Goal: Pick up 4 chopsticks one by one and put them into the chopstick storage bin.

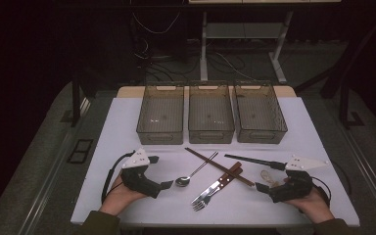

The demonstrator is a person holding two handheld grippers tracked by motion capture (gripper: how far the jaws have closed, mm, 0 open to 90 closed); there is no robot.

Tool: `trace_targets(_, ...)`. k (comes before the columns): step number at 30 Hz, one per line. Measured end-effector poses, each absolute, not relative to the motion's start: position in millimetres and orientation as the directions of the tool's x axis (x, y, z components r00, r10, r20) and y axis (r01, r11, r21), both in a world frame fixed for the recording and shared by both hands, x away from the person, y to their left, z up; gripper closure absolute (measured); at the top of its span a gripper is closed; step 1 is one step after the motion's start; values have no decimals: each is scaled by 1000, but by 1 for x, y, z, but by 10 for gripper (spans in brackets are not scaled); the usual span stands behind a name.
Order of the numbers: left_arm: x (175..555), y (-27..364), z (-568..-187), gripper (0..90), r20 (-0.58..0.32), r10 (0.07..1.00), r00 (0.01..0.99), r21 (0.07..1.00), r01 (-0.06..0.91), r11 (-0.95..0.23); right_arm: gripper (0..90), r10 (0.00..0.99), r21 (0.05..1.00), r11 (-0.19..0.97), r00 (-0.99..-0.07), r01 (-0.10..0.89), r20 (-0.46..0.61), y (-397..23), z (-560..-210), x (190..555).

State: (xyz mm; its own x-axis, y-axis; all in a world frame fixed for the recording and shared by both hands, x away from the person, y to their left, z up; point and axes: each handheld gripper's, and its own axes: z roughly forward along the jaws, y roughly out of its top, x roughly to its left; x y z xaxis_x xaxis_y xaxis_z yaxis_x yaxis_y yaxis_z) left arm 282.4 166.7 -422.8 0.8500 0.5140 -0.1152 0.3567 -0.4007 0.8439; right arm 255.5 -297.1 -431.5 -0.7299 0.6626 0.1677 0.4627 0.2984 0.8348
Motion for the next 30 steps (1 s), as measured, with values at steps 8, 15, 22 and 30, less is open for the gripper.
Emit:
trace_targets(8,282,167,-424,0,-121,516,848,843,362,-397,11,664,824,312,-729,473,168,-299,-430,257)
trace_targets(15,282,169,-423,0,-132,525,841,843,374,-388,47,670,816,325,-726,477,158,-305,-425,260)
trace_targets(22,279,170,-423,0,-128,515,847,844,366,-392,128,664,799,350,-731,488,155,-308,-420,262)
trace_targets(30,280,170,-424,0,-131,513,848,844,367,-391,258,669,777,378,-729,504,148,-317,-418,273)
